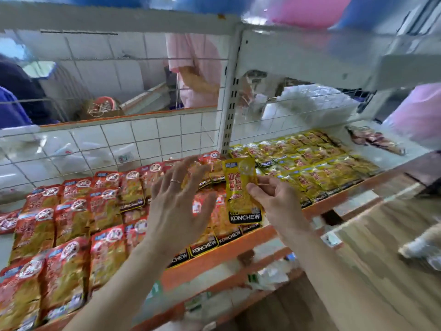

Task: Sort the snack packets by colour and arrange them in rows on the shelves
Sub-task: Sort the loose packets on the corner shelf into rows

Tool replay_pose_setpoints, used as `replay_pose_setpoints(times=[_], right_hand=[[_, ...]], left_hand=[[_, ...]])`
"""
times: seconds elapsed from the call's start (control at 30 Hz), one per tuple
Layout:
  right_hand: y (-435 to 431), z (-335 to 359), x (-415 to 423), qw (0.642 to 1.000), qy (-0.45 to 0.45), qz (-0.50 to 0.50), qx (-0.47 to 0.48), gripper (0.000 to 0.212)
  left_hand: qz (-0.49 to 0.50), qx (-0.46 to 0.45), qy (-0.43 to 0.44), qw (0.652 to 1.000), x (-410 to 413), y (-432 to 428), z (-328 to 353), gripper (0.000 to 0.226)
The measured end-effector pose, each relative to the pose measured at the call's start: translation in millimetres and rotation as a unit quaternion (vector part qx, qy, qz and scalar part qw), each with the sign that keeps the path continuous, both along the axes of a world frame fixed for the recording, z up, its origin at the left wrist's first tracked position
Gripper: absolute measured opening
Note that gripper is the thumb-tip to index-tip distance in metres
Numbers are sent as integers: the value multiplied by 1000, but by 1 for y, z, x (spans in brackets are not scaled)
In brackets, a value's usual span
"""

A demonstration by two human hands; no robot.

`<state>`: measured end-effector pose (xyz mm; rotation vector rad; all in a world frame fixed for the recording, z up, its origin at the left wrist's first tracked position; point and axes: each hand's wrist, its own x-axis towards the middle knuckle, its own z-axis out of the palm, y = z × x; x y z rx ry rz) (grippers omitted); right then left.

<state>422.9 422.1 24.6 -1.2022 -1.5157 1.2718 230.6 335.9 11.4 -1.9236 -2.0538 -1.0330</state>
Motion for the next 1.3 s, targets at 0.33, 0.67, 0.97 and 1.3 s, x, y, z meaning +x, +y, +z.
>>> replay_pose_setpoints(times=[0.33, 0.67, 0.97, 1.3], right_hand=[[38, 35, 192, 997, 50, -57, 6, 11], [66, 22, 317, 995, 52, -86, -22, 15], [112, 6, 343, 994, 42, -94, -29, 12], [176, -12, 335, 992, 31, -111, -59, 14]], left_hand=[[-58, 16, 23, 998, 181, 51, 19, 55], [-78, 3, 42, 996, 297, 86, 8, 57], [-87, -28, 47, 995, 320, 132, -8, 60], [-103, -58, 12, 993, 321, 206, -39, 60]])
